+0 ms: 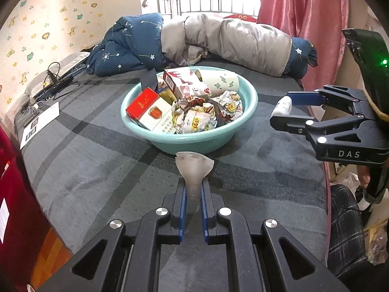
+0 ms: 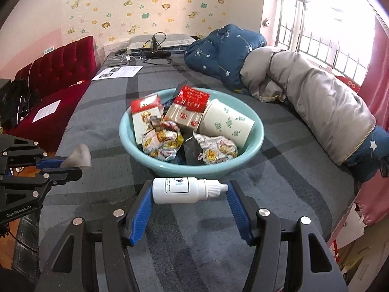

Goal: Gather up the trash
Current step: 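Carry the tan pad in left tool and white bottle in right tool over the basin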

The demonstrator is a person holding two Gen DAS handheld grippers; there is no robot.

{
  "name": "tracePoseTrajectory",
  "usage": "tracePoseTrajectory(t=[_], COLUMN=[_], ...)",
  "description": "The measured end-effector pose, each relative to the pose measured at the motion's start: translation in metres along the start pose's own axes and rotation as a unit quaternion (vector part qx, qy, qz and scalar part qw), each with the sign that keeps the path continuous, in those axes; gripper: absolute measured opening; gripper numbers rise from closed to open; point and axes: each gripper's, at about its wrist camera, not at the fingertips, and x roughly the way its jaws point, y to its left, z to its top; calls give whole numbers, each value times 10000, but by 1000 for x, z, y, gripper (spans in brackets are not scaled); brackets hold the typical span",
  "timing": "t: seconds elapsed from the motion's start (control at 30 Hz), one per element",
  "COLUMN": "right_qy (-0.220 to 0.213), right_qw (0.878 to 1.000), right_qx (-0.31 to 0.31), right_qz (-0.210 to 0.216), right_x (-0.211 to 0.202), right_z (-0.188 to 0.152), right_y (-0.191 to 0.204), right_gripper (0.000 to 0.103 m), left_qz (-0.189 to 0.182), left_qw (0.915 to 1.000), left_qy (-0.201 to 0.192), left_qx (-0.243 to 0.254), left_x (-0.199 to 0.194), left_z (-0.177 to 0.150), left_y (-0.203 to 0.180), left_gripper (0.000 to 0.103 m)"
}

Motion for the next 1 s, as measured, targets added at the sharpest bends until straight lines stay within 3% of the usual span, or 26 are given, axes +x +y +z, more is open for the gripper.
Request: tracePoseTrajectory(t=[1.0], right_qy=[-480], right_qw=[9988], right_qx=[-54], right_qz=[-68], right_x=[6], right_z=[60], right_y=[-17], right_gripper=[64], left_qz=[-62], left_qw=[9992], left_qy=[-384], left_qx=[-28], left_x=[16], left_z=[62], left_y=[23], left_gripper=[11])
